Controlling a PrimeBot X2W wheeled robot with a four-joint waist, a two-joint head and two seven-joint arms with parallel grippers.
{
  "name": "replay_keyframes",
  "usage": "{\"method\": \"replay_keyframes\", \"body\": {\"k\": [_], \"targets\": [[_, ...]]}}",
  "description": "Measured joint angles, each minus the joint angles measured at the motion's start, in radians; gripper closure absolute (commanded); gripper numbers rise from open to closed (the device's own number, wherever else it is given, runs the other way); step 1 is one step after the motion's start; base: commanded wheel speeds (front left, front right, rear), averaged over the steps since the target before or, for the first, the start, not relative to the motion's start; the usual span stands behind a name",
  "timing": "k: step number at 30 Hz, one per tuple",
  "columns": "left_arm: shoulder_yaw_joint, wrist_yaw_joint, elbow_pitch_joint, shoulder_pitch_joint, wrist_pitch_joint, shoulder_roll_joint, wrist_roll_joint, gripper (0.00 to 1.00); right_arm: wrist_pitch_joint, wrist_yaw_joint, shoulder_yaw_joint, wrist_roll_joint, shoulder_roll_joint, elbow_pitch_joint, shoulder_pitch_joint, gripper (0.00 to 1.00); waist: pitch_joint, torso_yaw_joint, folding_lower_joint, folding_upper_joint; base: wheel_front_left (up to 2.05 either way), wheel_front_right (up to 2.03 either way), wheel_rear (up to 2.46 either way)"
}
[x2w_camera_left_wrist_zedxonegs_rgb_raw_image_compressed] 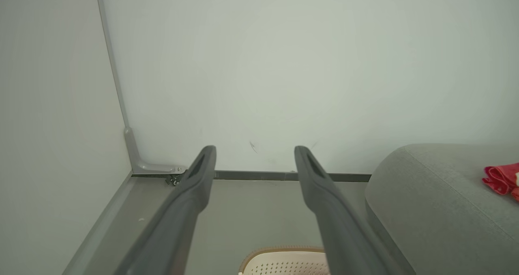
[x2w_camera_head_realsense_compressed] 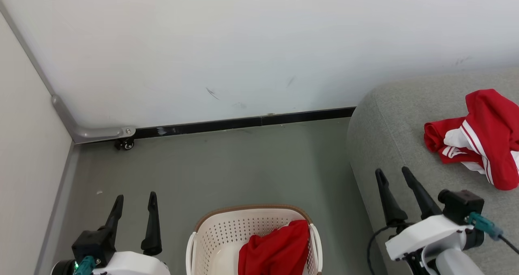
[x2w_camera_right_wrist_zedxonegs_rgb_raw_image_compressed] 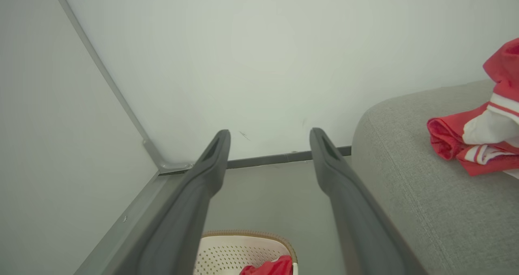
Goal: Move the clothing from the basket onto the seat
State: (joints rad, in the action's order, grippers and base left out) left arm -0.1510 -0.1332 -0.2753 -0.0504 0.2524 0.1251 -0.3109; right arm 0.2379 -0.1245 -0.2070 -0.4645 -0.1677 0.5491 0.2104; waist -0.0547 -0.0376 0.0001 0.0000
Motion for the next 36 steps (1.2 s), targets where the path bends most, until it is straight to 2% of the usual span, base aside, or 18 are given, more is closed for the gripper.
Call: {"method": "replay_keyframes", "body": {"k": [6, 36], "targets": [[-0.003, 0.0, -0.009, 0.009, 0.0, 0.008, 0.017, 0.0, 0.0, 0.0, 0.019, 0.054, 0.044, -0.03, -0.052, 0.0, -0.008, -0.004, 0.0, 0.0, 0.0, 0.0, 0.0], [-0.017, -0.005, -0.032, 0.009, 0.0, 0.021, 0.053, 0.0, -0.055, 0.0, 0.114, 0.175, 0.1, -0.216, -0.154, 0.0, 0.051, -0.007, 0.0, 0.0, 0.0, 0.0, 0.0]]}}
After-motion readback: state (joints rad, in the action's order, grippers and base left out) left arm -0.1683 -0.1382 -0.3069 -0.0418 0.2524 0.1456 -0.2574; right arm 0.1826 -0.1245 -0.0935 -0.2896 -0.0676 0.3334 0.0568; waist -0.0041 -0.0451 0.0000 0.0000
